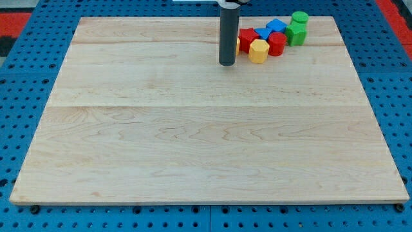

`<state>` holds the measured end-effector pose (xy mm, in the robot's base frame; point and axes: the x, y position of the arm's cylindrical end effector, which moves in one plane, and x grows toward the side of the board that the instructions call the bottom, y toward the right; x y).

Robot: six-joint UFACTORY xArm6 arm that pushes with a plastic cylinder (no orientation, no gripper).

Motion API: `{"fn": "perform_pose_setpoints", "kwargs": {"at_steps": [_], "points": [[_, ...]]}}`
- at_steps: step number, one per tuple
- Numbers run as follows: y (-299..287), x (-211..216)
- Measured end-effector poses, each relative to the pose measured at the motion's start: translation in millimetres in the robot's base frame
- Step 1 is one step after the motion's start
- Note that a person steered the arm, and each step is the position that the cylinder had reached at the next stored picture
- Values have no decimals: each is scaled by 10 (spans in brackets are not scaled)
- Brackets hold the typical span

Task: Separate yellow heart from group of blocks

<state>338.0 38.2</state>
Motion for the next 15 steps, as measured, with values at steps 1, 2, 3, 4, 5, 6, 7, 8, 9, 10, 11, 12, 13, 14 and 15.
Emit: {"fn": "perform_pose_setpoints", "kwargs": {"at_steps": [1,2,3,4,5,6,7,8,9,10,11,12,13,14,15], "points": [[-98,15],[-87,-259],[-50,-377],[113,-471],[261,-471],[240,-518],[41,-644],[46,-694],[388,-694],[596,-691],[617,-677],[284,-596],[-2,-451],[141,-55],[429,-12]]}}
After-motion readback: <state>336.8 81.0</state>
